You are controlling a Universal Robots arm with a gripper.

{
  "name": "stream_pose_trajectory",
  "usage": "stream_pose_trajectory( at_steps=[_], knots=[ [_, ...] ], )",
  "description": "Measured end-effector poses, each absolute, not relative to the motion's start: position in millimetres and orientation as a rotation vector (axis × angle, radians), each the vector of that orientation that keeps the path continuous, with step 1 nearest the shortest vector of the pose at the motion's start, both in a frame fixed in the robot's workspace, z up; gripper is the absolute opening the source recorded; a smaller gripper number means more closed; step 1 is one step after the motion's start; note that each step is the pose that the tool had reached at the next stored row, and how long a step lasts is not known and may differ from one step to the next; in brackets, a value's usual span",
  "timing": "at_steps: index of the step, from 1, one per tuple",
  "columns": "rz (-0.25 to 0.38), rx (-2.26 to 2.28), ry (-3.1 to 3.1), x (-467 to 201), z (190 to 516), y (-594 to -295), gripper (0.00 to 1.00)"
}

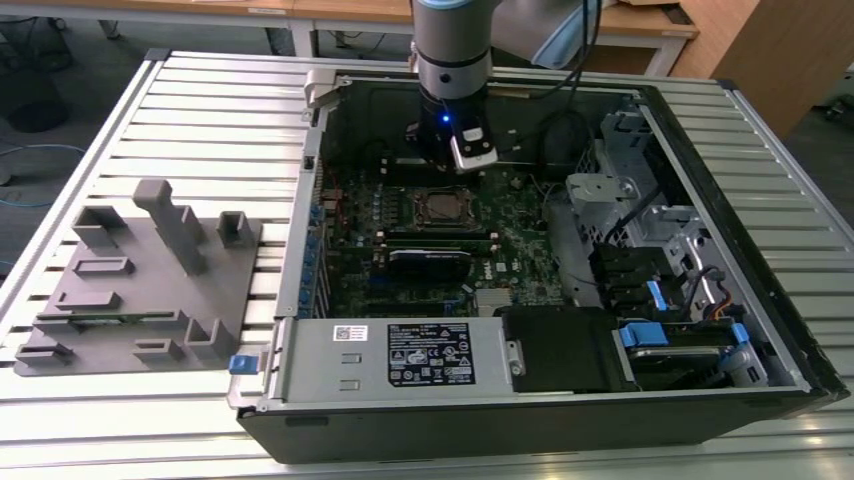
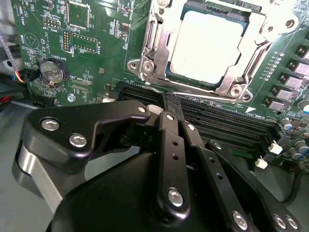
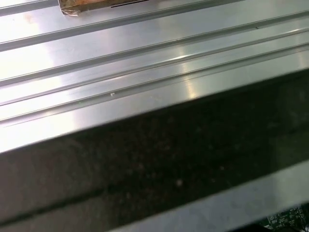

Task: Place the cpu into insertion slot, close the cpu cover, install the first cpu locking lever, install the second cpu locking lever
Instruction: 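Install the first cpu locking lever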

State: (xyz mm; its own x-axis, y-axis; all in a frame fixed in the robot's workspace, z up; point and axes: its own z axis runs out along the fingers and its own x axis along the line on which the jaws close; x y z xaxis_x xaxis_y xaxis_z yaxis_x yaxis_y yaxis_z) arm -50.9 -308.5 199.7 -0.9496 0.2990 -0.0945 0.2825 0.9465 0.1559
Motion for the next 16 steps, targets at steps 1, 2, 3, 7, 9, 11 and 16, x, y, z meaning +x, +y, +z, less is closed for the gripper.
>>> stream_pose_trajectory(
  at_steps=[1, 2, 3, 7, 9, 11, 16],
  knots=[
    [0.213, 0.447, 2.984, -50.9, 199.7, -308.8, 0.11],
    [0.213, 0.447, 2.984, -50.9, 199.7, -309.1, 0.11],
    [0.213, 0.447, 2.983, -50.8, 199.6, -309.2, 0.11],
    [0.213, 0.447, 2.982, -50.8, 199.7, -309.3, 0.11],
    [0.214, 0.446, 2.980, -50.8, 199.7, -309.3, 0.11],
    [0.215, 0.446, 2.976, -50.8, 199.7, -309.3, 0.11],
    [0.216, 0.443, 2.967, -50.9, 199.6, -309.2, 0.11]
  ],
)
